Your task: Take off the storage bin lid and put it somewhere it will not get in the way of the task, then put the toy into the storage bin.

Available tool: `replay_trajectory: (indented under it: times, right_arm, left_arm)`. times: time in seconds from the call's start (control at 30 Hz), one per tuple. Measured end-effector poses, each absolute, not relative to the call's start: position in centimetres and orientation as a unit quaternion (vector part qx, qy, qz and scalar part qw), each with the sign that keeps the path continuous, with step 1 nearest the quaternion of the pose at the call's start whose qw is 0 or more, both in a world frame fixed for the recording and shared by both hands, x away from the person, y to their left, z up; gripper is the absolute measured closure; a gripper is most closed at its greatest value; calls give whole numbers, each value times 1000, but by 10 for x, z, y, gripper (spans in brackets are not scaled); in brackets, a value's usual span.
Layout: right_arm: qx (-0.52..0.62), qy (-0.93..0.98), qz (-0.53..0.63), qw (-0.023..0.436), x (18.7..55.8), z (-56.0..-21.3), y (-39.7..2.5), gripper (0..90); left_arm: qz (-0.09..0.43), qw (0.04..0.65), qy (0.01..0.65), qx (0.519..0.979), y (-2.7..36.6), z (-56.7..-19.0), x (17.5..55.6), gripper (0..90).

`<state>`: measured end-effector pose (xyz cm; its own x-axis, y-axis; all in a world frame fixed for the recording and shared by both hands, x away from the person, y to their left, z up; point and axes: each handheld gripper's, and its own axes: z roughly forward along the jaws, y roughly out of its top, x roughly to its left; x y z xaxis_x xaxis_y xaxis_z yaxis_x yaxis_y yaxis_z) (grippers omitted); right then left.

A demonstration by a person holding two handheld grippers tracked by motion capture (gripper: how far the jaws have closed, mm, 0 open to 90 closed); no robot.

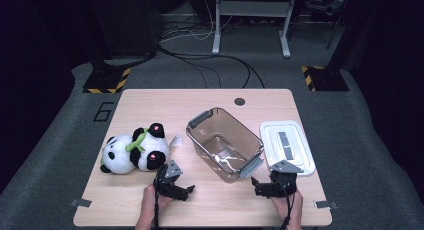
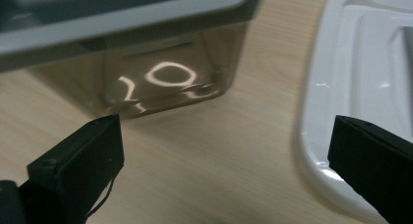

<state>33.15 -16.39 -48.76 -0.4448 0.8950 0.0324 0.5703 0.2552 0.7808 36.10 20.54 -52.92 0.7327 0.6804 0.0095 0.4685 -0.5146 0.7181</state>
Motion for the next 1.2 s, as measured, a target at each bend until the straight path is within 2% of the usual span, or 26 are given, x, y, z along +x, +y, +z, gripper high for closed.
replay_trajectory:
  times: [0.27,0.73,0.97,1.2]
  right_arm:
    - [448,802,353,181,323,-515,-135,0]
    - [436,811,340,189,322,-531,-124,0]
    - [436,812,342,184,324,-530,-123,0]
    - [429,816,342,184,324,-530,-123,0]
  left_arm:
    - [148,362,335,857,205,-529,361,45]
    - [153,360,347,852,203,-529,361,45]
    - [131,362,309,870,201,-530,359,16]
    - [126,356,334,863,205,-519,357,28]
